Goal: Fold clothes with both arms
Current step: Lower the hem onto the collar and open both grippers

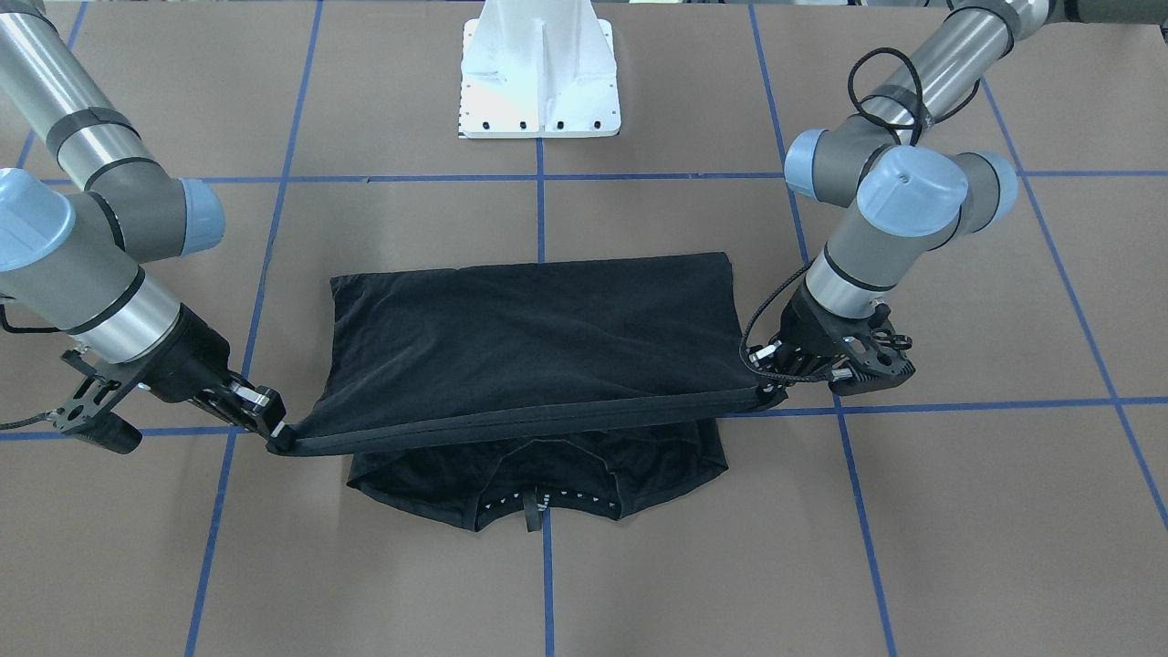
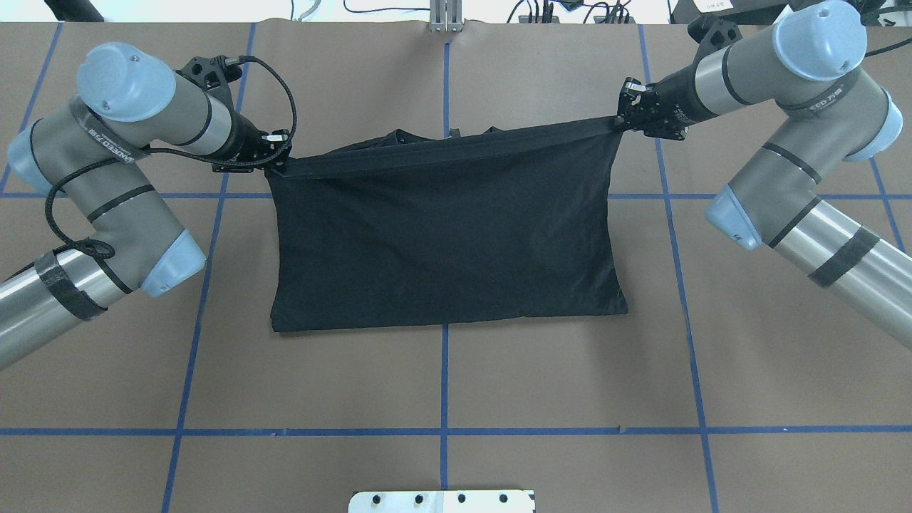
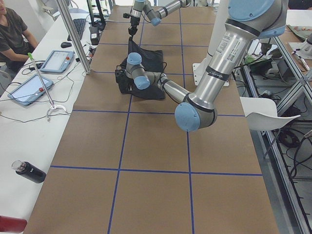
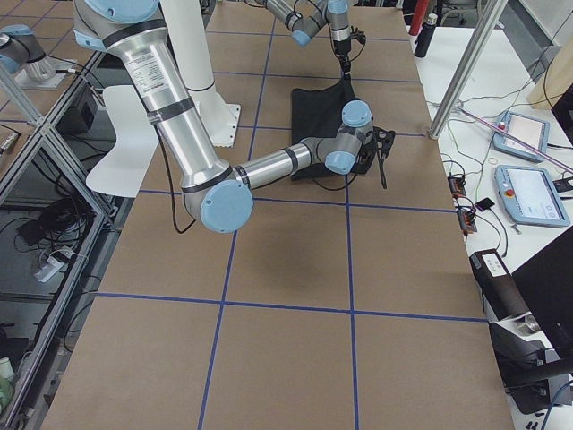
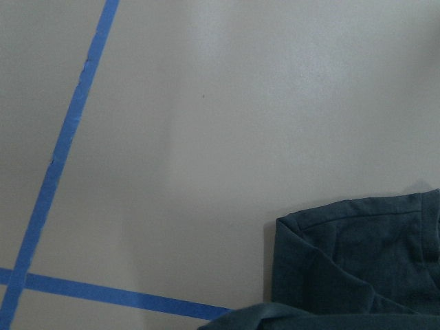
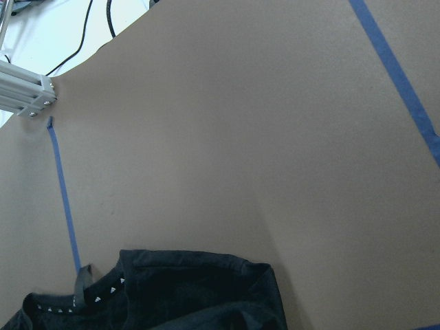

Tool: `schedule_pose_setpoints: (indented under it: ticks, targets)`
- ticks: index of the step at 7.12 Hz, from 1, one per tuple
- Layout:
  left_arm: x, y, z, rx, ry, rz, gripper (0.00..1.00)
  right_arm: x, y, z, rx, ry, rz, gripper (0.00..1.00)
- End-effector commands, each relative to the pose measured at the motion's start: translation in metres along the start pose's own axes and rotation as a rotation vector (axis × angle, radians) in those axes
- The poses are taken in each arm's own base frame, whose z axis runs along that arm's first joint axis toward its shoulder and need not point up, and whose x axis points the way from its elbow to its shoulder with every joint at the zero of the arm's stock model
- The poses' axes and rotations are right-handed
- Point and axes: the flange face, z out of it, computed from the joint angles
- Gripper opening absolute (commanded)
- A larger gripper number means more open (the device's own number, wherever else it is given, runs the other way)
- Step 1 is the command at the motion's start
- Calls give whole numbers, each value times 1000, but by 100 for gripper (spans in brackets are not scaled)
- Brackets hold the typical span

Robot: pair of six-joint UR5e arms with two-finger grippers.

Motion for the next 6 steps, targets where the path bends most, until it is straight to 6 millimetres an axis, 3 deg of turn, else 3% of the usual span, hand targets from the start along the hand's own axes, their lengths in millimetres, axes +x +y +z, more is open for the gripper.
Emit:
schedule_pose_setpoints:
  ticks: [1,3,4,5,6]
  targets:
    - [5,1,-6,2,13,5,0,-16,2,-4,0,-22,-5,0]
    - [13,4,-18,6,36,15,0,-22,4,-6,-7,-33,-12,0]
    - [14,-1,-25,15,45,11,17,-22,4,-6,-8,-31,-10,27]
    - [10,-11,-31,37,44,3,99,-19,3,-4,-8,-25,-19,90]
    - [4,-16,-32,43,37,-5,100,-18,2,-3,-8,-22,-13,100]
